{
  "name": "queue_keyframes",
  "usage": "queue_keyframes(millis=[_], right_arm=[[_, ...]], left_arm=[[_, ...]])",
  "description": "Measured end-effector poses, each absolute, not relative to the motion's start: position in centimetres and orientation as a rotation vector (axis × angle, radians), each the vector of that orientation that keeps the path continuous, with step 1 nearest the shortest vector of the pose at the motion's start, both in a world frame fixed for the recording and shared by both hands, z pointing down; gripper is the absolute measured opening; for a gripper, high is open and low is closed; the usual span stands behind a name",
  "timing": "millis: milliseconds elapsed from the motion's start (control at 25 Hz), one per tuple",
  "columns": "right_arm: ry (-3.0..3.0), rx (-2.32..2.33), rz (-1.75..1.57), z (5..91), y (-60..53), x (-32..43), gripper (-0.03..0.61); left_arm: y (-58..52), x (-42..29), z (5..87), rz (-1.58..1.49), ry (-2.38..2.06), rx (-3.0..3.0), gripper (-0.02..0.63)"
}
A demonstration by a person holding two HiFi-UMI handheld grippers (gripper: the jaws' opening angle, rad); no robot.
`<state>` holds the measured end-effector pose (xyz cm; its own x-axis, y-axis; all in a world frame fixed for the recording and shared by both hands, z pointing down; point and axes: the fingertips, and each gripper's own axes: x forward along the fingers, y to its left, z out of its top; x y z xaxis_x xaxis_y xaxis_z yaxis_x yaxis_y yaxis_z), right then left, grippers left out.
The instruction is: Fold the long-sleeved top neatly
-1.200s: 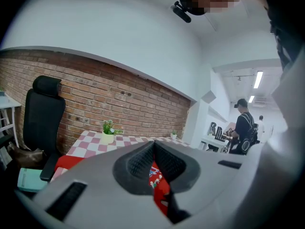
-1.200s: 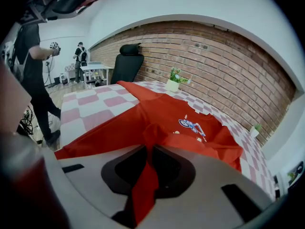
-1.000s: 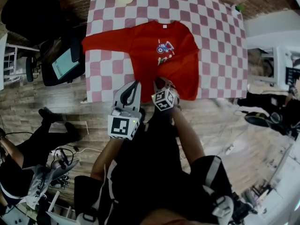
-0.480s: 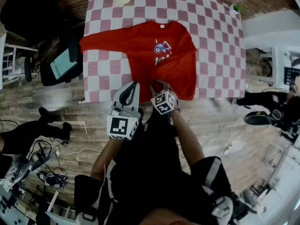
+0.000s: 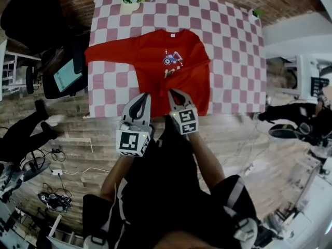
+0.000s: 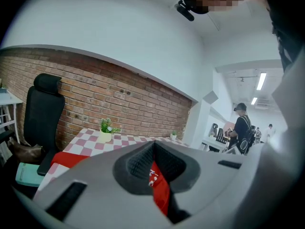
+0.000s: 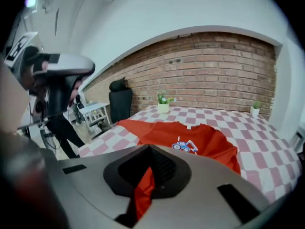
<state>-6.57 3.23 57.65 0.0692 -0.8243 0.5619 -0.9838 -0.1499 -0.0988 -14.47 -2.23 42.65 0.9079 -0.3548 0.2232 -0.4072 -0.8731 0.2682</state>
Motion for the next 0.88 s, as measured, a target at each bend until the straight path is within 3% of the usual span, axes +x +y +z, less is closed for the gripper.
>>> queue_keyframes(millis=[480, 880], right_arm=[[-2.051, 2.136, 0.465, 44.3, 1.5, -1.3, 0.008], [-2.315, 1.892, 0.457, 40.2, -2.1, -2.2, 0.008]], left_arm=[[-3.9, -12.1, 41.2, 0.246, -0.781, 2.755, 0.008], [-6.4, -14.7, 40.4, 0.189, -1.127, 2.6, 0.008]])
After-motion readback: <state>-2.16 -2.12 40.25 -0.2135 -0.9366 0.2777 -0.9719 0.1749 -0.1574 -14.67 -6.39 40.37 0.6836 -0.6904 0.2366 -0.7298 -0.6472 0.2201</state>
